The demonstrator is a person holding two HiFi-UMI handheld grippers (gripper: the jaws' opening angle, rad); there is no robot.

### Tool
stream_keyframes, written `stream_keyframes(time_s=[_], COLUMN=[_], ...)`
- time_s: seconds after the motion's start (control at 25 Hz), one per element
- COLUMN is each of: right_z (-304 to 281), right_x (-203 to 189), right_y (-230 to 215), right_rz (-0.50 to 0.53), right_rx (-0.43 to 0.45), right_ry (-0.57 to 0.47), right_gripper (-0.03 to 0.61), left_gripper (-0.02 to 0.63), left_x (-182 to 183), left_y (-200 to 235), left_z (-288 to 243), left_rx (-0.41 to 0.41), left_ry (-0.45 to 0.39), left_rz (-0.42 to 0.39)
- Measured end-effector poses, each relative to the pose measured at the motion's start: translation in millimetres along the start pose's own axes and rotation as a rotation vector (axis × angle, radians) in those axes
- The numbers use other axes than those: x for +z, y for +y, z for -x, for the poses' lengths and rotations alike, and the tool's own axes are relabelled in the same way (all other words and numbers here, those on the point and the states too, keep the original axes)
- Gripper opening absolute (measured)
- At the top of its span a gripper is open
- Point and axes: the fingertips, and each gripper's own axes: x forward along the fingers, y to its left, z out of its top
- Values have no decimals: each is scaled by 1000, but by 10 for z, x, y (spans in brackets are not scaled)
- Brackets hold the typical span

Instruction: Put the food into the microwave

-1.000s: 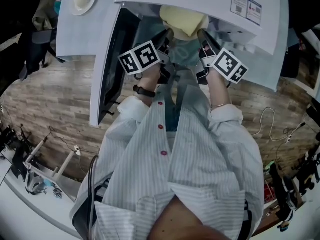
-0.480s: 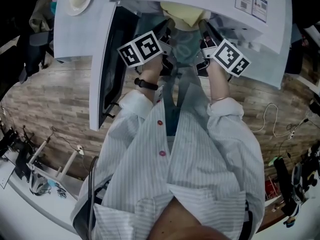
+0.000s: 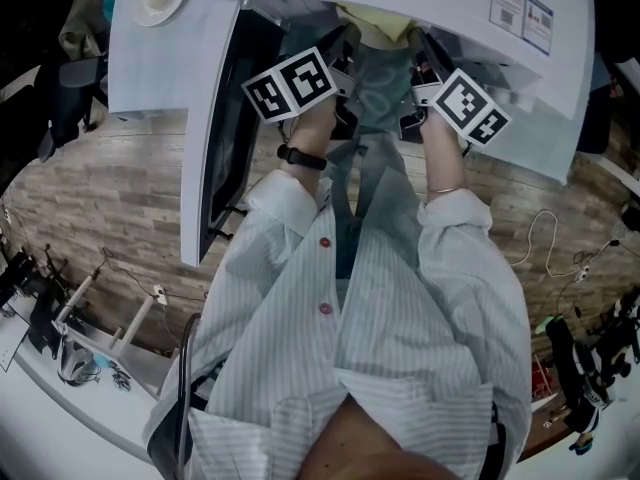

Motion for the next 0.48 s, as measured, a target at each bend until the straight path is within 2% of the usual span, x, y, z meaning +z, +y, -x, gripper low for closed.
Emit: stream_keyframes(time_s=[0.48], right_z=[-192], right_x=[136], right_y=[13], right_rz=[71], right_rx=[-24], right_ry=[-28], right_gripper=[80], left_gripper=[41], left_x=[215], left_y=[4], left_z=[-174], left_rx=[1], left_ry=[-28], left_rz=[-27])
